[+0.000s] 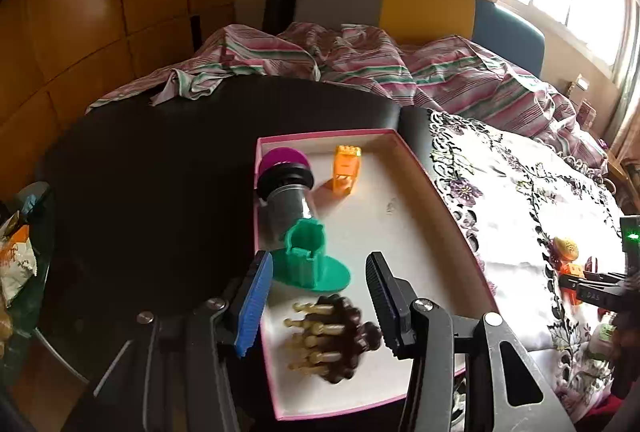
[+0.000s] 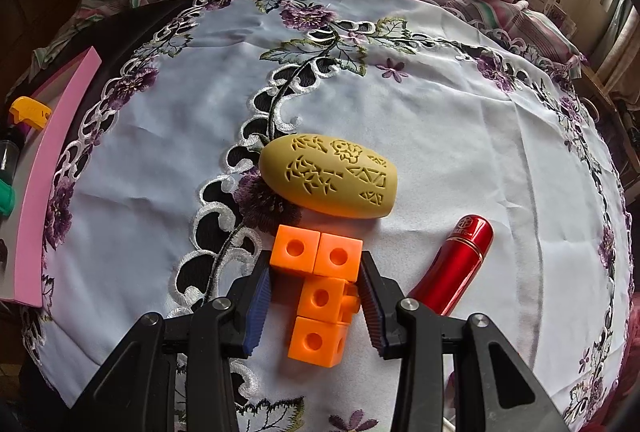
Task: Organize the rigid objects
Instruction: 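Carry the orange cube block into the tray and open the right tool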
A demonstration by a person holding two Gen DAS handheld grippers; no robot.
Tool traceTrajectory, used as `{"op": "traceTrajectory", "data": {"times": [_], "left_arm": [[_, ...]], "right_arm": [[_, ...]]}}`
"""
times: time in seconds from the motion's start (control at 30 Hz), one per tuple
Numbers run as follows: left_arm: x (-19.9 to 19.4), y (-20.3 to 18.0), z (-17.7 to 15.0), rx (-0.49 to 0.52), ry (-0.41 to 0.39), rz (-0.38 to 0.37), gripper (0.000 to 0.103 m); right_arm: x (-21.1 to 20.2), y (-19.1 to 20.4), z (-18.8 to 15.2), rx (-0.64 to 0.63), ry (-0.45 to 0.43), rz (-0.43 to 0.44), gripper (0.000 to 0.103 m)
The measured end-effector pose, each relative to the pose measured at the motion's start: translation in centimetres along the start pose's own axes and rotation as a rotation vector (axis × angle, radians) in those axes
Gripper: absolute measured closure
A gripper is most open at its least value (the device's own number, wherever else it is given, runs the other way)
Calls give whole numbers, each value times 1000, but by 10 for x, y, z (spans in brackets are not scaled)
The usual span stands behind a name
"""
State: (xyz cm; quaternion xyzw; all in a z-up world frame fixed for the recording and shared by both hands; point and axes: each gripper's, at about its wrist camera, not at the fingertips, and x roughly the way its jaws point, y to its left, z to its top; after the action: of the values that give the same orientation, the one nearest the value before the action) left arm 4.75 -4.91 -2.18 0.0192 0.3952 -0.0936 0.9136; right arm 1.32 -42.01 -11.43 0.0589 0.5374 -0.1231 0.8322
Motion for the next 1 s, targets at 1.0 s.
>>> {"op": "traceTrajectory", "data": {"times": [1.0], "left_arm": [[-4, 45, -17, -63, 3, 40, 51]], "right_arm": [[-91, 134, 38, -92, -204, 301, 62]]}}
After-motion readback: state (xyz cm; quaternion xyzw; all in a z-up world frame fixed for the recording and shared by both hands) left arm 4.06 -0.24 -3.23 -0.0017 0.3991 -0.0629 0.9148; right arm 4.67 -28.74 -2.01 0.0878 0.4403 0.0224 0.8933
